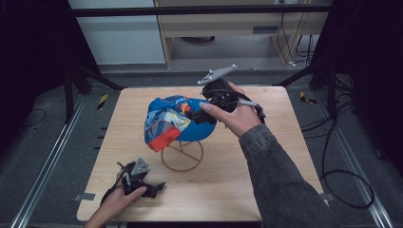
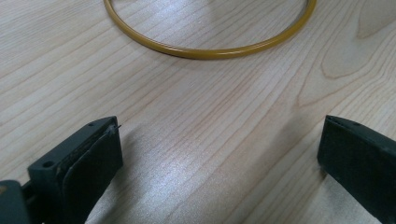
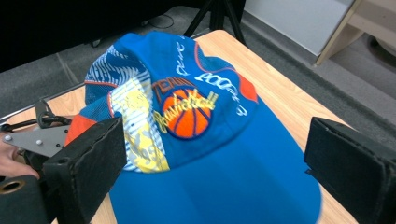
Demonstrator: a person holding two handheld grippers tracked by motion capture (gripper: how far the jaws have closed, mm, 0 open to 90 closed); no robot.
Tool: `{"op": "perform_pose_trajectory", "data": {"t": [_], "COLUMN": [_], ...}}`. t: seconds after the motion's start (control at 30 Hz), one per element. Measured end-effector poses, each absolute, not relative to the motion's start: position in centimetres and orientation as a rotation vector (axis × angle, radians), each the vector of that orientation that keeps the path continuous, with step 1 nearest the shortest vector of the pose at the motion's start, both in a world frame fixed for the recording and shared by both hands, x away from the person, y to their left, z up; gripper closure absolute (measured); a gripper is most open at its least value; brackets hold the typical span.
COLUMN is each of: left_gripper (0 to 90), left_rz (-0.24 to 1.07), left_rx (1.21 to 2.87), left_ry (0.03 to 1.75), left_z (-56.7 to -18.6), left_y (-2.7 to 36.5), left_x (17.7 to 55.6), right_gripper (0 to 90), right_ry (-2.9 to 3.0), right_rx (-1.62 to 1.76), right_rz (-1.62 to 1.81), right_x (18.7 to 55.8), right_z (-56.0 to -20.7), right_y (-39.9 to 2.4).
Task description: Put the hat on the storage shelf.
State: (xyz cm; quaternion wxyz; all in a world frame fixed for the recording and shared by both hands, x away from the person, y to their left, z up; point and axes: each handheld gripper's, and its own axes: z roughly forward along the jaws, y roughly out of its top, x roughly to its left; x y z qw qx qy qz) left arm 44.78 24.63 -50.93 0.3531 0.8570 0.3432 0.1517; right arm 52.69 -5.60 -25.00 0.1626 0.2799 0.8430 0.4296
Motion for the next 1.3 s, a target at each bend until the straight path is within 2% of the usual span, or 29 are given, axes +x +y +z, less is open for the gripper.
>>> {"op": "perform_pose_trajectory", "data": {"t": [0.63, 1.03, 1.3], "left_gripper": [0.0, 0.0, 0.0], "left_rz": [0.395, 0.391, 0.388], "left_rx": [2.213, 2.219, 2.221], "left_ry": [0.887, 0.882, 0.875], "left_z": [-51.0, -50.9, -50.9], "left_y": [24.6, 24.5, 24.5], "left_x": [44.7, 44.6, 44.6], "right_gripper": [9.1, 11.2, 11.8], "right_ry": [2.261, 2.215, 2.221], "right_rx": [0.89, 0.946, 0.951], "right_rz": [1.261, 1.224, 1.15], "right_x": [50.5, 49.0, 48.7], "right_z": [-25.6, -28.6, -32.0], "right_y": [-11.2, -15.7, -17.6]}}
